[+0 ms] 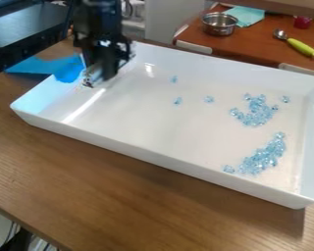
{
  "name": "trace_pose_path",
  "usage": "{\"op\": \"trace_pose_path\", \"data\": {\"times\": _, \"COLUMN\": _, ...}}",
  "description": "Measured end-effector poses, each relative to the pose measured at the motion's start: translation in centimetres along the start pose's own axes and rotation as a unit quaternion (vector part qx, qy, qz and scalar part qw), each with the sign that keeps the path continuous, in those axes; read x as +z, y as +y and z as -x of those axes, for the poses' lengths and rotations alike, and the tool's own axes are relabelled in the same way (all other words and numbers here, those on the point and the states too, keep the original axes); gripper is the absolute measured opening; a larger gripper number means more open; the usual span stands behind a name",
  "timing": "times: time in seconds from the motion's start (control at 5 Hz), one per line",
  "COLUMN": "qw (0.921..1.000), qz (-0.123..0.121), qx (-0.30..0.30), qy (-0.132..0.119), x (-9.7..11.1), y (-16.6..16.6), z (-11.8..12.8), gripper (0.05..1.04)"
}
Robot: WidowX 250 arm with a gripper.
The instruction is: Sweep into pile
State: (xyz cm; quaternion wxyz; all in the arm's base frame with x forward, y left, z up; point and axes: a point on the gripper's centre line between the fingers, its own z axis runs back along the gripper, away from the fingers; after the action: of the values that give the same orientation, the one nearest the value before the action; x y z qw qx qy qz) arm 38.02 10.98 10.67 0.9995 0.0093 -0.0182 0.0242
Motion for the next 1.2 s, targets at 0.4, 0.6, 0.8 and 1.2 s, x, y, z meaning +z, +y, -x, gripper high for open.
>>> {"op": "trace_pose_path", "data": {"times": 0.4, "qw": 0.9986, "qz": -0.021, "qx": 0.014, "qy": 0.048, "x": -2.5, "y": -2.2, "z": -0.5, "gripper": 0.381}}
{"op": "trace_pose_path", "data": {"times": 0.6, "qw": 0.9978, "qz": -0.025, "qx": 0.015, "qy": 0.059, "x": -2.6, "y": -3.7, "z": -0.7, "gripper": 0.381}}
{"op": "trace_pose_path", "data": {"times": 0.8, "qw": 0.9971, "qz": -0.012, "qx": 0.012, "qy": 0.074, "x": -2.5, "y": -6.1, "z": -0.5, "gripper": 0.381}}
{"op": "trace_pose_path", "data": {"times": 1.2, "qw": 0.9948, "qz": 0.005, "qx": -0.008, "qy": 0.102, "x": -1.7, "y": -11.5, "z": -0.2, "gripper": 0.381}}
